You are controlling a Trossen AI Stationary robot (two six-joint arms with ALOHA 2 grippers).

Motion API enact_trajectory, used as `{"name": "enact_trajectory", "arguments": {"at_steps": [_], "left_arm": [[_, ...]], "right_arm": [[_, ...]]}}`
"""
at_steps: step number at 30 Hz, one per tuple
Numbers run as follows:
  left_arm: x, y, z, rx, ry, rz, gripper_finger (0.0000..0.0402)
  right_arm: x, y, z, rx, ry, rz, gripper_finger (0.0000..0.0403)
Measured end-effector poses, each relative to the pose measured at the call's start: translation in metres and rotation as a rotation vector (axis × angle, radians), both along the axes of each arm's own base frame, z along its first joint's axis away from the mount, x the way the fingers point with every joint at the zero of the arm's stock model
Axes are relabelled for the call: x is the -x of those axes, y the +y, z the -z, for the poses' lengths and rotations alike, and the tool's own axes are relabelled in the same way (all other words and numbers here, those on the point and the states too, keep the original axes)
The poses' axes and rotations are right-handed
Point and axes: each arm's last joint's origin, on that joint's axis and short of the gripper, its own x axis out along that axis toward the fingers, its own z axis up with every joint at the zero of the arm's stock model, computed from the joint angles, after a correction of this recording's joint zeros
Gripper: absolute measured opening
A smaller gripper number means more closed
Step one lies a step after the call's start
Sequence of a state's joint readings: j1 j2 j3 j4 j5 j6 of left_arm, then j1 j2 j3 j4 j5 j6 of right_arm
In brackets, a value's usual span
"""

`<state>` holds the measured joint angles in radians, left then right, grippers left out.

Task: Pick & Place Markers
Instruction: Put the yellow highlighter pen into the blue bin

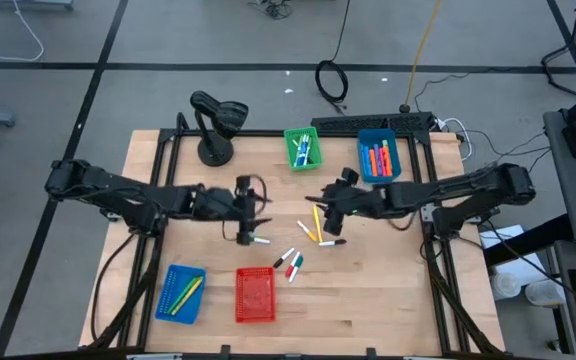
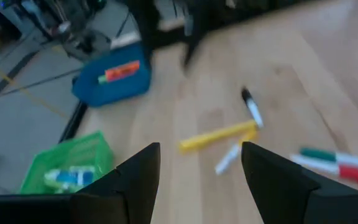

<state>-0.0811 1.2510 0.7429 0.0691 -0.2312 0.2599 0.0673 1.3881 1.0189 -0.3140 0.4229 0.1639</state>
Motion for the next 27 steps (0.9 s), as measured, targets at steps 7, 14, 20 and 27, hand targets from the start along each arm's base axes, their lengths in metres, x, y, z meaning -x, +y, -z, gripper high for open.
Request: {"name": "enact_trajectory", "arguments": {"at_steps": [7, 14, 20, 27], "left_arm": [[-0.004, 0.036, -0.024, 0.219, -0.265, 0.248, 0.023], [0.014, 0.053, -0.005, 0.327, -0.309, 0.245, 0.023], [0.041, 0.045, -0.02, 0.337, -0.38, 0.254, 0.023], [0.063, 0.033, -0.034, 0.305, -0.396, 0.165, 0.023]], "right_arm": [[-0.03, 0.002, 0.036, -0.135, 0.238, 0.193, 0.0201], [-0.048, 0.001, 0.072, -0.188, 0.326, 0.321, 0.0201], [-0.056, -0.007, 0.09, -0.253, 0.308, 0.396, 0.0201], [-0.066, -0.008, 0.115, -0.288, 0.325, 0.407, 0.0201]]}}
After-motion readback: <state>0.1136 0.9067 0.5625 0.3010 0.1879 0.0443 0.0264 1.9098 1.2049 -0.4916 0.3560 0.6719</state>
